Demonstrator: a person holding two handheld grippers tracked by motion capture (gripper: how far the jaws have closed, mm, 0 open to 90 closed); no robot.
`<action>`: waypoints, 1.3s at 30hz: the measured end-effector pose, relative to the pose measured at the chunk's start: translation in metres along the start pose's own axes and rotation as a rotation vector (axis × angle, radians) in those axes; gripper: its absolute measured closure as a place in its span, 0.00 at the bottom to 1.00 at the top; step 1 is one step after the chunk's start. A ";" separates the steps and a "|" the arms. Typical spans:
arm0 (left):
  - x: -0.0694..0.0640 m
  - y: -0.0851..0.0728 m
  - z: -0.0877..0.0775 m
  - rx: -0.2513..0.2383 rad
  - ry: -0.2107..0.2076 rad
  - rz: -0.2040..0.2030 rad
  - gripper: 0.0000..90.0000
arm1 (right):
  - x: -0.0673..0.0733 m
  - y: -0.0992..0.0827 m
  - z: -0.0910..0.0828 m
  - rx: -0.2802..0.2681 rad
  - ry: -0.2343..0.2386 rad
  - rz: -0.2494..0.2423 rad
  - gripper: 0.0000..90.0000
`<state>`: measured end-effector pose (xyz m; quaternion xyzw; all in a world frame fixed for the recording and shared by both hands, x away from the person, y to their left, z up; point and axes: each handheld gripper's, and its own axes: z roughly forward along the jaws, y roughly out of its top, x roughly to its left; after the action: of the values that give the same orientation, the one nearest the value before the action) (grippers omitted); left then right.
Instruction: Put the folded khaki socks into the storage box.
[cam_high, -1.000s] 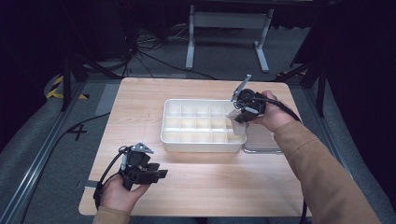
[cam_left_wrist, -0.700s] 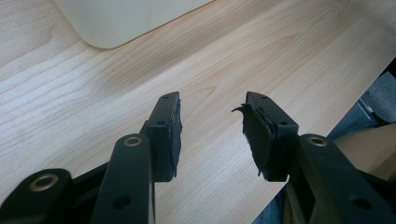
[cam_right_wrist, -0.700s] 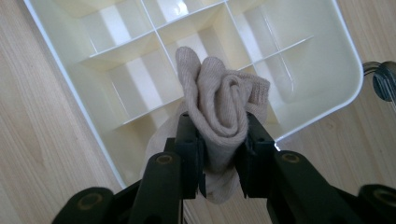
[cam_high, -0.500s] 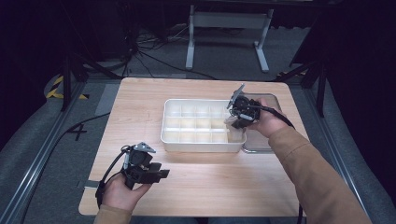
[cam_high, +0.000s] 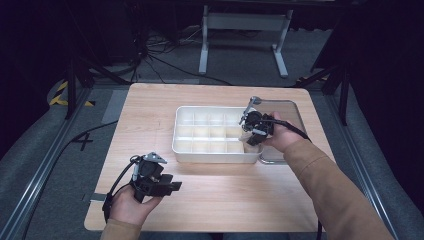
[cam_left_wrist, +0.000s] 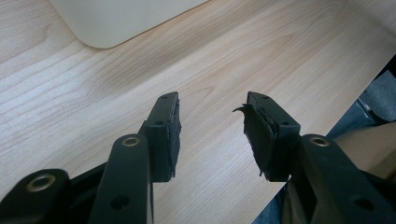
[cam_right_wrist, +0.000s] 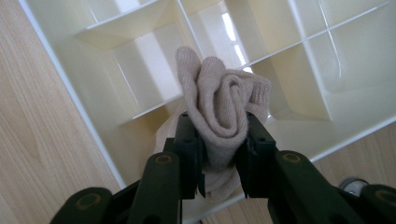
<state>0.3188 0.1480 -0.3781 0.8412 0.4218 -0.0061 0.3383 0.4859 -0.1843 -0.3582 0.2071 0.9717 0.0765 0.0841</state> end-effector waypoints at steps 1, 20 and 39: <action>0.000 0.000 0.000 0.001 0.001 0.002 0.62 | 0.001 0.000 0.001 0.004 0.003 0.003 0.80; 0.000 0.001 0.002 0.009 -0.009 0.004 0.61 | 0.007 -0.002 0.024 0.107 0.052 0.018 0.80; -0.001 0.001 0.003 0.016 -0.012 0.006 0.61 | 0.000 -0.004 0.040 0.126 0.085 0.052 0.79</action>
<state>0.3203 0.1450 -0.3796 0.8450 0.4174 -0.0135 0.3339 0.4920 -0.1829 -0.3974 0.2336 0.9716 0.0261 0.0277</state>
